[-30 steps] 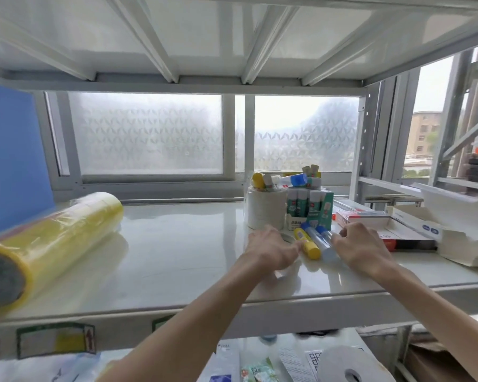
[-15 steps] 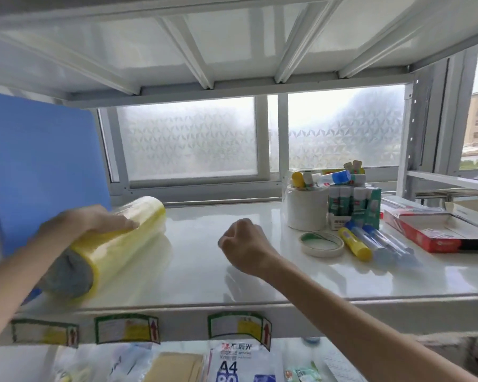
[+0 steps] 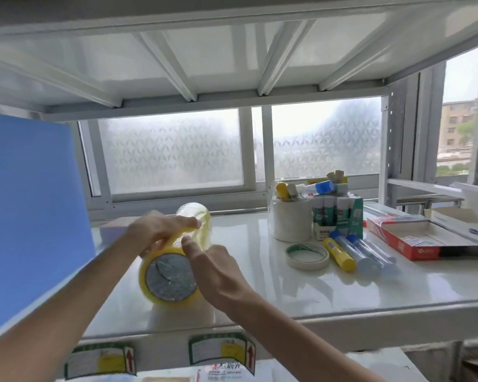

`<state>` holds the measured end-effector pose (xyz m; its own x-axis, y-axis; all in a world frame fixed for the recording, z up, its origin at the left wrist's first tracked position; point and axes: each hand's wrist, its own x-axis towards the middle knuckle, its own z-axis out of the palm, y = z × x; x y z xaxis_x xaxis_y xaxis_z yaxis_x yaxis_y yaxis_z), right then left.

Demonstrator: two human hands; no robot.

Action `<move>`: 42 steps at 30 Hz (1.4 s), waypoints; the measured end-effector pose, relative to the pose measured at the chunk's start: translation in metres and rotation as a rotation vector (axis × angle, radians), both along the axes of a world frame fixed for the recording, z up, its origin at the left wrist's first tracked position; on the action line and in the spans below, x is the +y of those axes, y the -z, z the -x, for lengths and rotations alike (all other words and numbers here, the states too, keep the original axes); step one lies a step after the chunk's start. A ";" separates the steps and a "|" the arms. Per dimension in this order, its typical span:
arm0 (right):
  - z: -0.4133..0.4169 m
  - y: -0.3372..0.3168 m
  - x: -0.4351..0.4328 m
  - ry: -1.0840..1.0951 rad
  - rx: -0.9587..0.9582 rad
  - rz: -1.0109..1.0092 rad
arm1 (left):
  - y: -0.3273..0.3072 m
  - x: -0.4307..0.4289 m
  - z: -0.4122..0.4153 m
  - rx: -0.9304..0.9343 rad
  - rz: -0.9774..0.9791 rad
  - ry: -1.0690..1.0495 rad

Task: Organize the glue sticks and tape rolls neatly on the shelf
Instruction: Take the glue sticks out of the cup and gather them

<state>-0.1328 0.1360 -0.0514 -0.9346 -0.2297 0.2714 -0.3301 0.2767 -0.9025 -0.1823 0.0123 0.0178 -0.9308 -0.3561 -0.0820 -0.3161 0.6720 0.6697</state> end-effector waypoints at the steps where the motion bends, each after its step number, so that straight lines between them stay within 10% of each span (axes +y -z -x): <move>1: 0.001 0.000 0.010 0.046 0.018 -0.012 | 0.003 0.006 0.010 0.006 -0.007 0.013; 17: 0.003 -0.025 0.136 0.368 0.170 -0.309 | 0.003 0.103 0.021 0.048 0.082 0.126; 19: 0.004 -0.035 0.169 0.545 0.264 -0.343 | -0.003 0.110 0.001 0.273 0.367 0.124; 22: 0.013 -0.041 0.230 0.814 0.255 -0.463 | -0.008 0.154 -0.026 0.586 0.223 0.390; 27: 0.024 -0.020 0.260 0.727 -0.119 -0.698 | 0.014 0.251 -0.002 0.313 0.078 0.687; 42: 0.025 -0.025 0.246 0.695 -0.098 -0.982 | 0.016 0.305 0.043 -0.036 0.590 0.737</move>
<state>-0.1574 0.3815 -0.0260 -0.9474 0.2617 0.1843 0.2195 0.9503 -0.2208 -0.2253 0.3171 0.0017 -0.9382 0.3283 -0.1095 0.3100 0.9379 0.1560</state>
